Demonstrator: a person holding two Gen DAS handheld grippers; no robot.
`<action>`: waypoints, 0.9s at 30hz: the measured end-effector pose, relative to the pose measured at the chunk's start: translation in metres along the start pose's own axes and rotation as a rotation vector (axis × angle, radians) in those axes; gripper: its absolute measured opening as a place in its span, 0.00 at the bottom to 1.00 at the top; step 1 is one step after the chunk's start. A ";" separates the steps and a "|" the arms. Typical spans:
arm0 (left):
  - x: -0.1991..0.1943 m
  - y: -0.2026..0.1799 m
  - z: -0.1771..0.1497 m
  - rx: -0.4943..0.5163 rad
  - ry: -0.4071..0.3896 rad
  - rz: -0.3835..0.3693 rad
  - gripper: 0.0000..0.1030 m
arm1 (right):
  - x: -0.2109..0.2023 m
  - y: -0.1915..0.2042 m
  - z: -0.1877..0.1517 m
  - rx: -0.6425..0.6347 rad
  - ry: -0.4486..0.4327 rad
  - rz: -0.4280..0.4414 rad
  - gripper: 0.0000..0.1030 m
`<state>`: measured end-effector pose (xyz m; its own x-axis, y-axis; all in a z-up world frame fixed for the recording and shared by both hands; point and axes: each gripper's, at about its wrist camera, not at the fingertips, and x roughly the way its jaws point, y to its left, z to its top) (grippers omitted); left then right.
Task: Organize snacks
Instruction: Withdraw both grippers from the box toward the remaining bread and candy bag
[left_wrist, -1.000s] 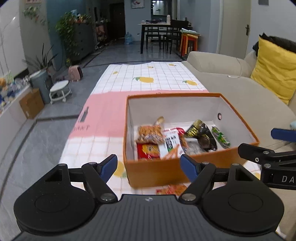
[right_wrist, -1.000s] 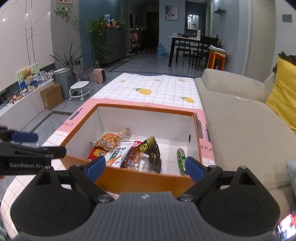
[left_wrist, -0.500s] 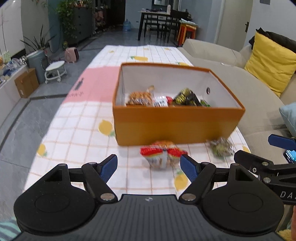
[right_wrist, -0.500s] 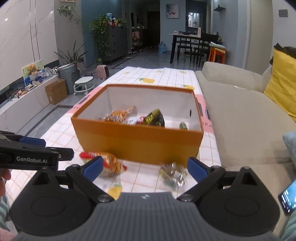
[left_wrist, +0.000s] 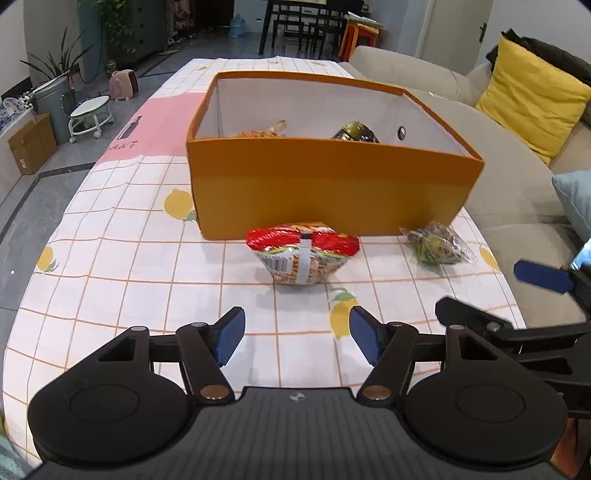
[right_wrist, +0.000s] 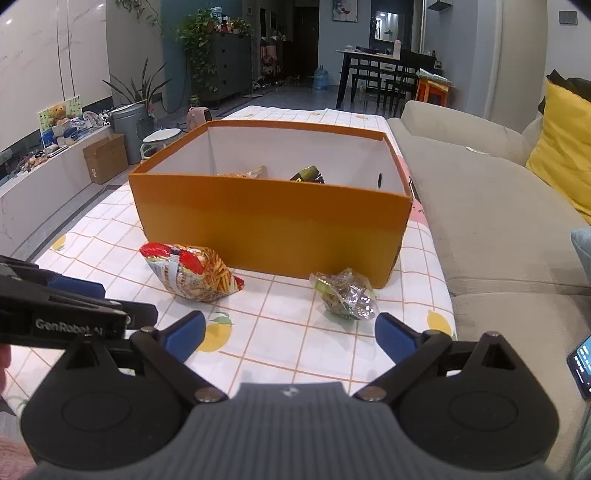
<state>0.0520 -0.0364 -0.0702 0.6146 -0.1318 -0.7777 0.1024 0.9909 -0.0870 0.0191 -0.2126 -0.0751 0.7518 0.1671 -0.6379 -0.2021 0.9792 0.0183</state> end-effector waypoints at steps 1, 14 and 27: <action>0.001 0.002 0.001 -0.011 -0.003 -0.006 0.74 | 0.003 -0.001 -0.001 0.003 0.006 0.008 0.89; 0.026 0.000 0.014 -0.038 -0.062 -0.009 0.86 | 0.041 -0.009 0.007 -0.011 0.050 -0.093 0.80; 0.054 -0.006 0.027 -0.007 -0.082 0.022 0.88 | 0.077 -0.021 0.013 -0.038 0.063 -0.143 0.70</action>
<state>0.1057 -0.0506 -0.0946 0.6783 -0.1111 -0.7263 0.0828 0.9938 -0.0746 0.0893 -0.2183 -0.1148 0.7342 0.0180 -0.6787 -0.1208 0.9872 -0.1045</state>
